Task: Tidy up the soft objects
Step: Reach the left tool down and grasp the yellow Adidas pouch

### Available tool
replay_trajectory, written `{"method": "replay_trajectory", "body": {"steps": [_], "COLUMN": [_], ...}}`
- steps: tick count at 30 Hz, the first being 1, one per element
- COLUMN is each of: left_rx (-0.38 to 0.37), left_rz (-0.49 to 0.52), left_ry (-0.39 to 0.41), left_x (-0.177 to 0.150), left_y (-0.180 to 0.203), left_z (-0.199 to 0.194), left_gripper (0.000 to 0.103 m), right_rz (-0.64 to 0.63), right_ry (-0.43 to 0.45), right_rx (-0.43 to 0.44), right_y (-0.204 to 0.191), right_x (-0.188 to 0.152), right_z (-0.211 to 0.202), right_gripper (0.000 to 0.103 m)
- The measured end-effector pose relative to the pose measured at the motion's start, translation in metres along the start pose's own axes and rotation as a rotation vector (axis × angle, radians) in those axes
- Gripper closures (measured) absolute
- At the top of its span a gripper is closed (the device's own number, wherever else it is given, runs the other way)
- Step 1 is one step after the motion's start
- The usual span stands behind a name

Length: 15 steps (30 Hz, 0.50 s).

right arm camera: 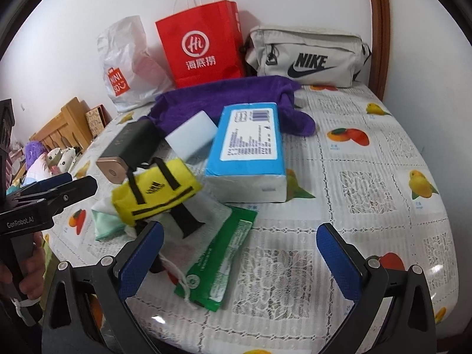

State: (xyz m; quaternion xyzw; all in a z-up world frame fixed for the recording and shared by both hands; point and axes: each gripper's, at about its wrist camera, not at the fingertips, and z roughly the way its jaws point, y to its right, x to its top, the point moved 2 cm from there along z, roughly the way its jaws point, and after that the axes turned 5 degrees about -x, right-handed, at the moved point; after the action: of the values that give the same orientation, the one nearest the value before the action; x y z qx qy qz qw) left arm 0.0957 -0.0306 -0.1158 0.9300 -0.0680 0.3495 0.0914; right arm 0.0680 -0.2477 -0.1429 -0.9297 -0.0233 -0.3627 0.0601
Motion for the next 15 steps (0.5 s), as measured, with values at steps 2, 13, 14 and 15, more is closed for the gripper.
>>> {"method": "replay_trajectory", "body": {"steps": [2, 13, 14, 15], "left_rx": [-0.001, -0.034, -0.034, -0.035], "left_rz": [0.042, 0.166, 0.173, 0.177], "left_ry": [-0.022, -0.136, -0.136, -0.135], "left_x": [0.0, -0.007, -0.008, -0.009], "left_y": [0.006, 0.029, 0.03, 0.031], "left_z": [0.011, 0.059, 0.061, 0.062], "left_gripper": [0.0, 0.0, 0.0, 0.0], "right_rz": [0.014, 0.065, 0.066, 0.066], "right_ry": [-0.011, -0.07, -0.078, -0.081], "right_rx": [-0.001, 0.002, 0.001, -0.001], "right_y": [0.005, 0.028, 0.028, 0.029], "right_x": [0.0, -0.002, -0.002, -0.003], "right_z": [0.006, 0.038, 0.041, 0.043], "right_gripper": [0.001, 0.001, 0.001, 0.001]}}
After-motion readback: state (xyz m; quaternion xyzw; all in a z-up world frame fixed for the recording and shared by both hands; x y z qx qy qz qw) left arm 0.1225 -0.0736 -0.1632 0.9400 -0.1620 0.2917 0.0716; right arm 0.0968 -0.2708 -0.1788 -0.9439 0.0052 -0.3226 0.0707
